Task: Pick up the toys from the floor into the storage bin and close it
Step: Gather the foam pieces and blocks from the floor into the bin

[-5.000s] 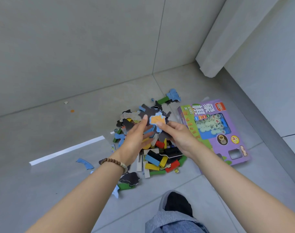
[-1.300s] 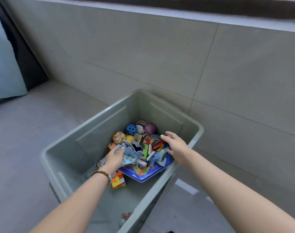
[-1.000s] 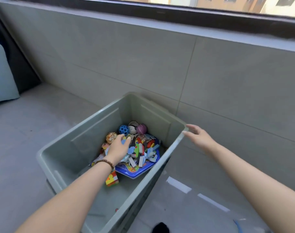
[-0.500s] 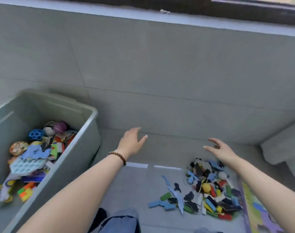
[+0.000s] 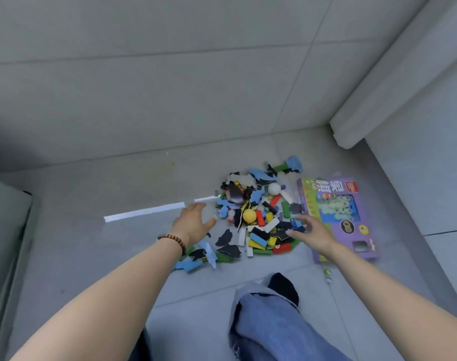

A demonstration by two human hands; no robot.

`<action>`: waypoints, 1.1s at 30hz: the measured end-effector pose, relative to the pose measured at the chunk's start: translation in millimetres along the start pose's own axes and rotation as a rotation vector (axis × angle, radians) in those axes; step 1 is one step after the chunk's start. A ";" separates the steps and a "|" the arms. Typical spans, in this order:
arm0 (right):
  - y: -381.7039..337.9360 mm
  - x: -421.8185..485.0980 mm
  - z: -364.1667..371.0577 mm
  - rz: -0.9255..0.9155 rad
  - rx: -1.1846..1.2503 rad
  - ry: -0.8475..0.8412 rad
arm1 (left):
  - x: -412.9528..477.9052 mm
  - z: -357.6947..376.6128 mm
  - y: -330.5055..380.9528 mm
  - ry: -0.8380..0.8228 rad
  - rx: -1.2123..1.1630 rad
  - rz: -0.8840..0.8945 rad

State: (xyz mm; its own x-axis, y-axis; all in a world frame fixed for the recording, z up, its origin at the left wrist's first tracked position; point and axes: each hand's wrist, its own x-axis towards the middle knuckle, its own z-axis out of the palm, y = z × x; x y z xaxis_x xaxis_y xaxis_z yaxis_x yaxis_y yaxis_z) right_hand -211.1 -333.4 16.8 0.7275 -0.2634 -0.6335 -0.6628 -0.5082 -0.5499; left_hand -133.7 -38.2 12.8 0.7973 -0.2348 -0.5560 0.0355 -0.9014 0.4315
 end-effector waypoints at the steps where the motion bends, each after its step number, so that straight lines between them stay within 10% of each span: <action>1: 14.4 -0.5 1.8 0.016 0.022 0.015 | 1.2 7.2 2.7 -0.012 0.006 0.006; 33: 170.4 11.8 60.3 0.254 0.529 0.721 | 8.4 94.1 68.4 -0.007 -0.129 0.196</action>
State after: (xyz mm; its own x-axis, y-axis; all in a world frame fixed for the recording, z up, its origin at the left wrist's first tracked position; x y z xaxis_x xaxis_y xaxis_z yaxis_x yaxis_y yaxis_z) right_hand -326.1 -373.6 -117.2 0.3659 -0.8517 -0.3752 -0.6832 0.0279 -0.7297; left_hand -181.3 -136.1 -29.3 0.7924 -0.4036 -0.4573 -0.0424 -0.7844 0.6189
